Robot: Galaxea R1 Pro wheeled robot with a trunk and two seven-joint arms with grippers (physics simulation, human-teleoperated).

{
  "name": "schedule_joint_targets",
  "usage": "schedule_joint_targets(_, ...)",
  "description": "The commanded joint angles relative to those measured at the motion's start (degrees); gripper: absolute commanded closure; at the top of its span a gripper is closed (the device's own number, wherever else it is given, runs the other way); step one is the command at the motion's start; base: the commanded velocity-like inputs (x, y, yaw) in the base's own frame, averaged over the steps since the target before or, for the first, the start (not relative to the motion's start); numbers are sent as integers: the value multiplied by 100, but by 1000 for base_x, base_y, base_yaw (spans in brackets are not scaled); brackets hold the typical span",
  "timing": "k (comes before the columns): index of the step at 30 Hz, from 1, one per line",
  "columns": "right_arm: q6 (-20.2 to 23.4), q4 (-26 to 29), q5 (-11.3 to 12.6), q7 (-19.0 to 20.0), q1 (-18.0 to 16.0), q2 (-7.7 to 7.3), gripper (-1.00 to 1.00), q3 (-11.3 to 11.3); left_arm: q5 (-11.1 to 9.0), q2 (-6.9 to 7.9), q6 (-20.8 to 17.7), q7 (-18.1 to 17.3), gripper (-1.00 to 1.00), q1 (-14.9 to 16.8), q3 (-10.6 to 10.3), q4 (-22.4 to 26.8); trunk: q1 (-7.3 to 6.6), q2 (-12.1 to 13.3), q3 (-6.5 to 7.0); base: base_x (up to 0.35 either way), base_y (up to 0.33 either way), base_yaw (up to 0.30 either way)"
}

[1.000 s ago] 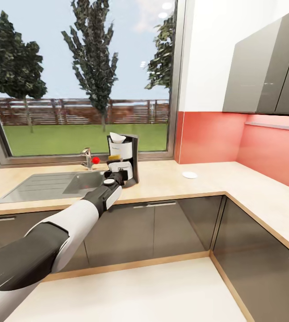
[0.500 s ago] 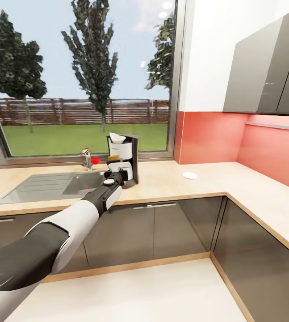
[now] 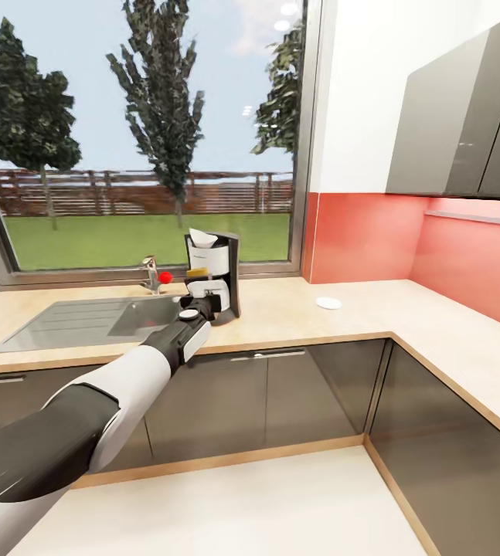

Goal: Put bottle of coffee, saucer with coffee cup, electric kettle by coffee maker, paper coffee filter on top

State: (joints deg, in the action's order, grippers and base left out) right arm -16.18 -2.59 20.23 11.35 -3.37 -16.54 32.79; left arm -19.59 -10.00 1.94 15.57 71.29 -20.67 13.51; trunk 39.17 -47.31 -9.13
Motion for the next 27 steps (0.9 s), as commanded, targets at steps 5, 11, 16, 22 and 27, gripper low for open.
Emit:
schedule_joint_targets(5,-35,-22,60,43,-7,2,-100,34,-42,0,17,34,100,-13,-51,-7,45,-87,-45,0,0,0)
schedule_joint_targets(11,-35,-22,60,44,-10,4,-100,34,-41,0,17,34,100,-18,-49,-7,177,-328,-153,0,0,0)
schedule_joint_targets(16,-36,-22,60,44,-6,2,-100,29,-40,0,17,34,100,-19,-51,-7,287,-529,-242,0,0,0)
schedule_joint_targets(22,-36,-22,62,43,-9,2,-100,29,-41,0,17,34,100,-19,-51,-7,419,-769,-350,0,0,0)
schedule_joint_targets(27,-37,-22,61,43,-8,2,-100,27,-40,0,17,34,100,-19,-51,-7,528,-970,-440,0,0,0)
